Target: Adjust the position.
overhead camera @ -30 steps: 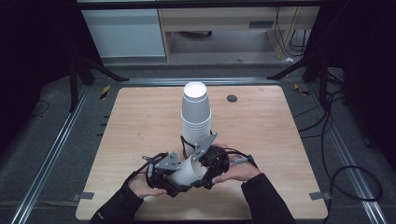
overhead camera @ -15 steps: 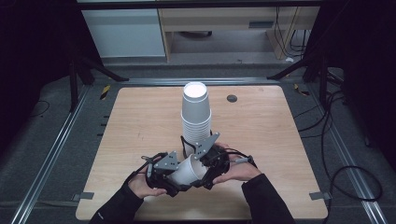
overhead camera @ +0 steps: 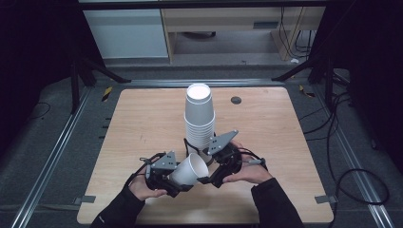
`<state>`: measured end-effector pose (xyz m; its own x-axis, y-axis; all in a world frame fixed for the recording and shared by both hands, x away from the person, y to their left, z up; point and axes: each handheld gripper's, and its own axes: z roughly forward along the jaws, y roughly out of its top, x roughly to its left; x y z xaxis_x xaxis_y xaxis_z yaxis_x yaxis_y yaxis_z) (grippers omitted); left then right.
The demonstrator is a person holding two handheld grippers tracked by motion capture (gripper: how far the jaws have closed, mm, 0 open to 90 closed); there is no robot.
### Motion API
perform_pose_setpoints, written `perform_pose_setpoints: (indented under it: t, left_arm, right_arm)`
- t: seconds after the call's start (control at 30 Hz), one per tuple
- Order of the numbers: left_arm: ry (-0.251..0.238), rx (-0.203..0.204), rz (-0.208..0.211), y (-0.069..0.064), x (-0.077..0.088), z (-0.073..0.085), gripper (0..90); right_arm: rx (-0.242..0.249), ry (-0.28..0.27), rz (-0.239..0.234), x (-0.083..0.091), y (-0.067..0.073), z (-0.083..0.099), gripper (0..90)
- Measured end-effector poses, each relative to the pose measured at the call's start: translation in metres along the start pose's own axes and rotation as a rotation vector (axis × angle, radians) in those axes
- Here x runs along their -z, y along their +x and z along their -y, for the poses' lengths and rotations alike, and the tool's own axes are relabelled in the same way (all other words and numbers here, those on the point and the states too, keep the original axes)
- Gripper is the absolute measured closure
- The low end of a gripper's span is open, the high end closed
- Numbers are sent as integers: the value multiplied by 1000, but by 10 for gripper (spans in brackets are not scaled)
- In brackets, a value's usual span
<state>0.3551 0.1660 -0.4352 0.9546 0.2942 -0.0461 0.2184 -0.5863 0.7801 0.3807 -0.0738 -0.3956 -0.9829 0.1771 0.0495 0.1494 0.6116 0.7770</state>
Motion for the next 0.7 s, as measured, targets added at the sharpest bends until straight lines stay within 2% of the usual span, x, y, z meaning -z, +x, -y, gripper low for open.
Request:
perform_pose_setpoints:
  t: [0.17,0.2,0.37,0.57,0.7]
  left_arm:
    - [-57,24,-16,1,1,1,217]
    - [-57,24,-16,1,1,1,216]
    - [-122,40,-15,0,3,1,216]
    - [-146,36,-27,-2,-2,1,216]
    - [-148,36,-20,-4,-6,1,217]
  right_arm:
    - [-21,-57,40,11,0,6,34]
    - [-21,-57,40,11,0,6,34]
    - [-52,-103,54,15,2,14,39]
    - [-74,-130,42,12,2,17,39]
    - [-81,-145,28,8,3,17,39]
